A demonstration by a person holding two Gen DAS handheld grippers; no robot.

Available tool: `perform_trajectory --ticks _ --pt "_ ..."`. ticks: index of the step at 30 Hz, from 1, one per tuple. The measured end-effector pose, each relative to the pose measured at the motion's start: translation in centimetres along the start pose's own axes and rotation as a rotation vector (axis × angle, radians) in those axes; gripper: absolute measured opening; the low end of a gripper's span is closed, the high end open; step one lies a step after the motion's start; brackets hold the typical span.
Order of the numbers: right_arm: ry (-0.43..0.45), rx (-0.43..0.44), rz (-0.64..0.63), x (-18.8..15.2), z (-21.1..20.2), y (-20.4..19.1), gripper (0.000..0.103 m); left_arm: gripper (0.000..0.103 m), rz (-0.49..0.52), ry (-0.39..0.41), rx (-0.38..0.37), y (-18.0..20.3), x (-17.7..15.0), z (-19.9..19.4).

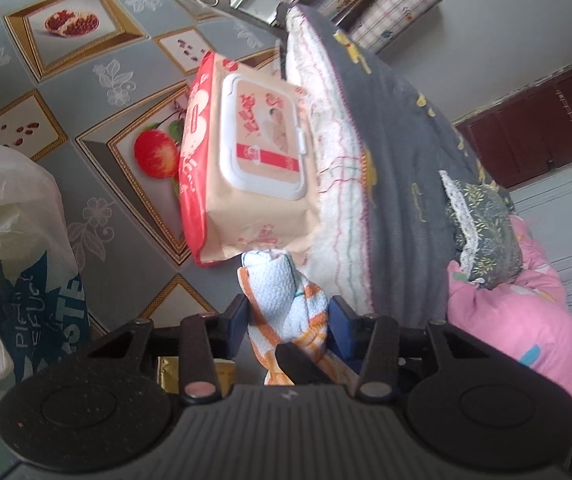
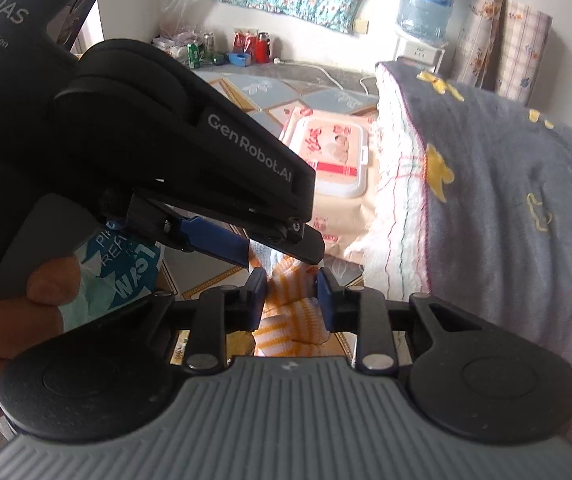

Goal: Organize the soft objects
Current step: 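Lift the striped towel with both grippers toward the box, then lower the striped towel into the box and open both grippers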

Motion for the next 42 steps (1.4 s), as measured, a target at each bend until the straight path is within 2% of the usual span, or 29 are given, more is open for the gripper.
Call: perform_trajectory --ticks 3,6,13,15,18,23,25,26,29,32,34,38,42 --pt "0.068 -0.043 -0.054 1.1 -3.2 -1.8 0.026 0.044 0.025 0.078 -0.038 0.8 -0.5 -3.6" --pt "0.153 -0.068 -0.098 2.4 -6.6 -4.2 0.026 0.044 0.064 0.191 -0.068 1.6 -0.8 -8.2" --pt "0.360 0.005 -0.096 5.5 -12.9 -11.1 0.026 0.044 0.105 0.453 -0.047 -0.3 -2.2 -19.0" --pt "0.405 0.059 -0.074 6.0 -13.6 -13.3 0.026 0.043 0.092 0.497 -0.023 -2.0 -2.3 -21.8" --pt "0.426 0.189 -0.001 6.8 -13.4 -16.5 0.025 0.043 0.066 0.521 0.044 -5.3 -2.2 -25.1" --pt "0.356 0.489 0.182 8.1 -10.7 -21.3 0.024 0.041 0.022 0.542 0.199 -11.8 -2.0 -29.5" --pt "0.307 0.597 0.236 8.3 -9.2 -23.9 0.023 0.040 0.006 0.536 0.270 -14.4 -1.8 -30.7" --pt "0.289 0.619 0.244 8.2 -8.8 -25.4 0.023 0.040 -0.001 0.527 0.293 -15.5 -1.6 -31.2" --pt "0.241 0.649 0.250 7.5 -7.2 -29.0 0.023 0.038 -0.020 0.473 0.364 -18.9 -1.4 -31.5" --pt "0.173 0.668 0.284 6.6 -5.5 -31.3 0.023 0.037 -0.048 0.398 0.397 -21.9 -1.3 -30.4" --pt "0.134 0.657 0.285 5.8 -4.6 -32.2 0.023 0.037 -0.058 0.351 0.401 -23.4 -1.5 -29.5" --pt "0.055 0.652 0.276 4.5 -3.9 -33.7 0.025 0.036 -0.116 0.219 0.337 -26.3 -2.4 -26.8" --pt "0.056 0.601 0.240 3.5 -4.5 -32.1 0.027 0.036 -0.155 0.133 0.303 -27.8 -2.8 -24.2"
Point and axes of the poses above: each gripper's, at about its wrist camera, not at the fingertips, and z roughly the way its jaws point, y to its right, x to its top, the point moved 3 cm from there along z, roughly the way its jaws point, and after that the axes turned 3 degrees about x, right-handed, at the moved point
